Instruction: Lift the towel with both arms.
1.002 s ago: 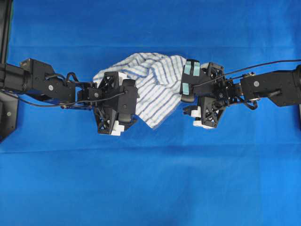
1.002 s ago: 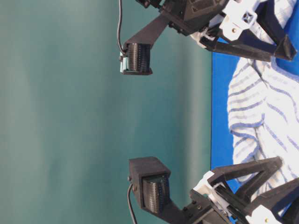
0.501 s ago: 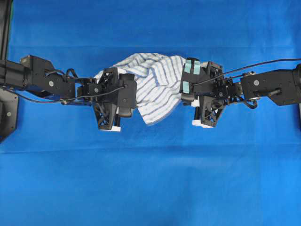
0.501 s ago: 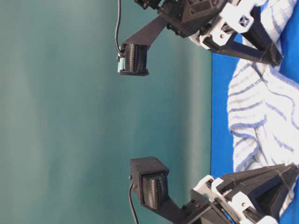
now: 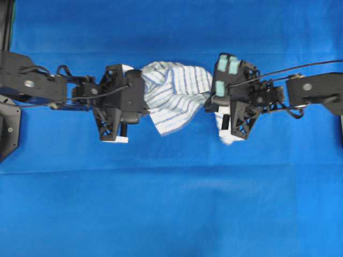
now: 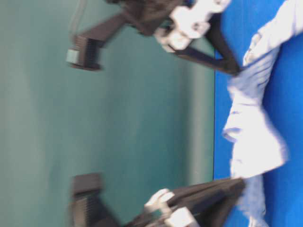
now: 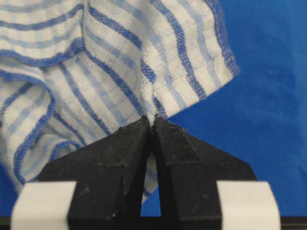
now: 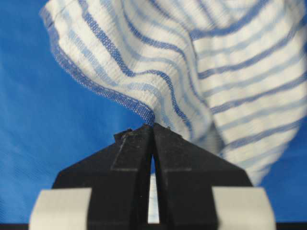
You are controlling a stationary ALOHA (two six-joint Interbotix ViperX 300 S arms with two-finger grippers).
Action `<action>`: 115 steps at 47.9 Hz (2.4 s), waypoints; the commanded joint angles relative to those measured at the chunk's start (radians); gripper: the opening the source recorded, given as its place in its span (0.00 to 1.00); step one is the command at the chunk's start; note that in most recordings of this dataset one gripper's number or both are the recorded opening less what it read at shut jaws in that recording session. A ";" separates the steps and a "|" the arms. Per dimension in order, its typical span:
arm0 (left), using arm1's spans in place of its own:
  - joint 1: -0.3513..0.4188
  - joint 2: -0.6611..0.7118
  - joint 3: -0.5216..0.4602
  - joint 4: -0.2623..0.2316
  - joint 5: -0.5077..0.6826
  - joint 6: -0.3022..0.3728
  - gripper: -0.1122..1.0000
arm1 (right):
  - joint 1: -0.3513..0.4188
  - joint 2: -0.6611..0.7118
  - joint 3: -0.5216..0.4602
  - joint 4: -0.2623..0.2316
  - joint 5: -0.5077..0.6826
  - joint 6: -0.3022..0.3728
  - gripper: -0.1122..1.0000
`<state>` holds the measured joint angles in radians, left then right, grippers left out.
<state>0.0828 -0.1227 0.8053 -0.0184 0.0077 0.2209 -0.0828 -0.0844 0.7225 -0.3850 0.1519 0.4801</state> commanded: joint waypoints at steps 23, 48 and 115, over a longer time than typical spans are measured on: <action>0.034 -0.439 -0.118 0.000 0.196 -0.017 0.12 | 0.000 -0.276 -0.259 -0.008 0.279 -0.020 0.10; 0.067 -0.574 -0.299 0.000 0.311 -0.021 0.12 | 0.000 -0.331 -0.492 -0.025 0.382 -0.064 0.10; 0.069 -0.581 -0.407 0.000 0.339 -0.055 0.93 | 0.011 -0.371 -0.561 -0.028 0.411 -0.150 0.72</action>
<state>0.1503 -0.6980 0.4218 -0.0184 0.3543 0.1672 -0.0721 -0.4403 0.1825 -0.4065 0.5614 0.3313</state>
